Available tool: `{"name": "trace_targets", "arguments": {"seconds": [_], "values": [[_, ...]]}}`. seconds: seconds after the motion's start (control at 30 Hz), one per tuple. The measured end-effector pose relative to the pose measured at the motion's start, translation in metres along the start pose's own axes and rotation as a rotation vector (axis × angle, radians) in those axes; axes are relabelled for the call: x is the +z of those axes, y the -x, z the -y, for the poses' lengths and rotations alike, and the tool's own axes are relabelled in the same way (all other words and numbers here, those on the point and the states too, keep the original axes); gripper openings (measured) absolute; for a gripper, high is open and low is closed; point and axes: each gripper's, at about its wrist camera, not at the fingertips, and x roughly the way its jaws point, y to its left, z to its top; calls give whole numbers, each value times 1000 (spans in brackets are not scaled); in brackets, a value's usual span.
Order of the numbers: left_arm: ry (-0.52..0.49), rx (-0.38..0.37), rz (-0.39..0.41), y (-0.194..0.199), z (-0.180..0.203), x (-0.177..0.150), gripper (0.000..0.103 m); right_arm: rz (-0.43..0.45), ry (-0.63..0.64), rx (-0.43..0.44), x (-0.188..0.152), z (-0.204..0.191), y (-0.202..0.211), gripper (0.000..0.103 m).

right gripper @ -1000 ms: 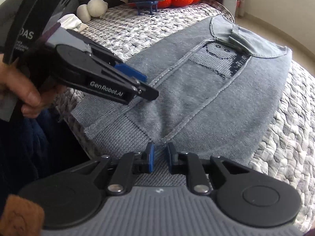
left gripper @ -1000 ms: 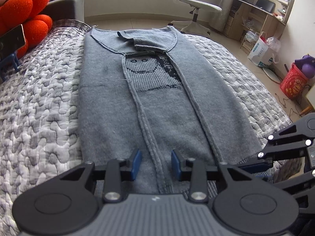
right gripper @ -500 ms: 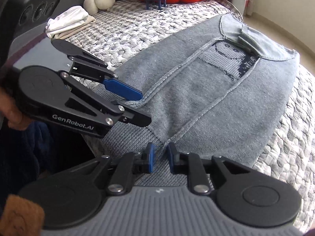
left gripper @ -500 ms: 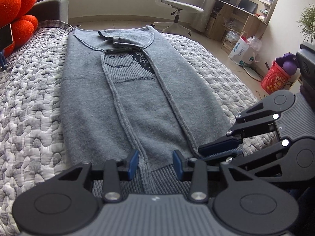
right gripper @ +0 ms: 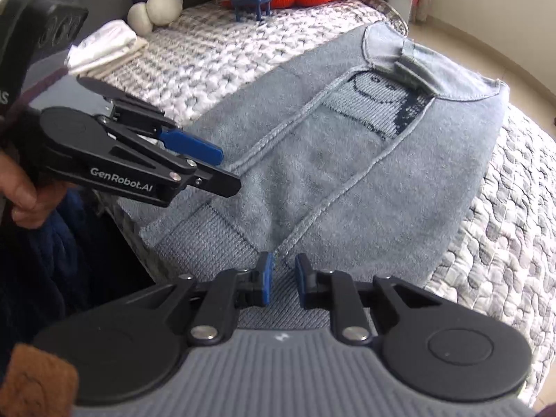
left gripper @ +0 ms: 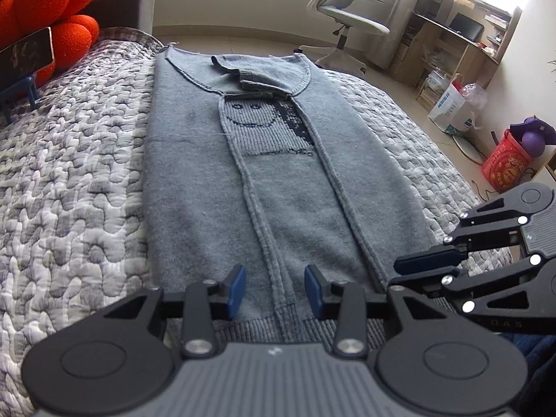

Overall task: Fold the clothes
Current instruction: 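Release the hem and withdraw both grippers from the sweater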

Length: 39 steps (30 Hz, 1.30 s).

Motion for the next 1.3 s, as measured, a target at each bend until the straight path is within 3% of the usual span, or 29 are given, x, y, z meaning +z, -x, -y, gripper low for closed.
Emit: {"name": "trace_targets", "arguments": {"seconds": [0.23,0.77,0.93,1.27,1.3], "values": [[-3,33,-11,-3,-2,-2,38,-38,6,-52,-5,2,-6,21],[83,5,-21,0,-14,1,38,-36,-29,-88,-6,11,-2,21],[74,45,11,6,-14,4,38,-15,-7,-83,-6,6,2,21],[213,99,55,19,-49,13,38,40,12,-65,3,-3,9,21],[218,101,54,19,-50,13,38,43,10,-68,3,-2,9,25]]}}
